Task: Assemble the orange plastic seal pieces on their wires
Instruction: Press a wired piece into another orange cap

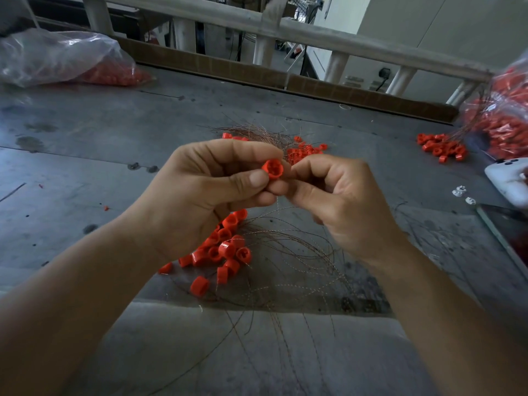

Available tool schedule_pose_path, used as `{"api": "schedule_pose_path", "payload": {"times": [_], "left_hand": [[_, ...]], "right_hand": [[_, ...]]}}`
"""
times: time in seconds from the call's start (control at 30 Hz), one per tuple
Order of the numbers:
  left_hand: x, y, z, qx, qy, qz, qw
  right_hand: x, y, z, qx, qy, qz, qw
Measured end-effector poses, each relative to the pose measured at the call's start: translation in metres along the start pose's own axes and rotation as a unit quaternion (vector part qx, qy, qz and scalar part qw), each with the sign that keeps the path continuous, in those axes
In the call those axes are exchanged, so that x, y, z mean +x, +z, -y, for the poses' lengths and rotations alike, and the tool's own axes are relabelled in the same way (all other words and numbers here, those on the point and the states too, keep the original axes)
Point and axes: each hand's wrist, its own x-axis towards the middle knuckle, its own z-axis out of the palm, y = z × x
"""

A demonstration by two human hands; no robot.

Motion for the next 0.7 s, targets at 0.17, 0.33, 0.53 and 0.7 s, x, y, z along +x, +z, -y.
{"api": "schedule_pose_path", "payload": {"times": [0.17,0.33,0.53,0.7], "left_hand": [[0.001,0.0,0.002,-0.039,-0.023,-0.003,0.999],[0.003,-0.002,0.005,-0.049,-0.04,-0.041,0.997],[0.002,-0.001,0.004,-0.037,-0.04,-0.059,0.997],[0.002,-0.002,0.003,-0.032,-0.041,-0.059,0.997]], "right_hand": [[0.003,-0.004,-0.002,0.02,0.014,0.017,1.0],[0.016,-0.035,-0.027,-0.102,0.078,-0.147,0.981],[0.023,-0.047,-0.057,-0.306,0.134,-0.152,0.93],[0.029,-0.049,-0.072,-0.385,0.169,-0.098,0.902]]}}
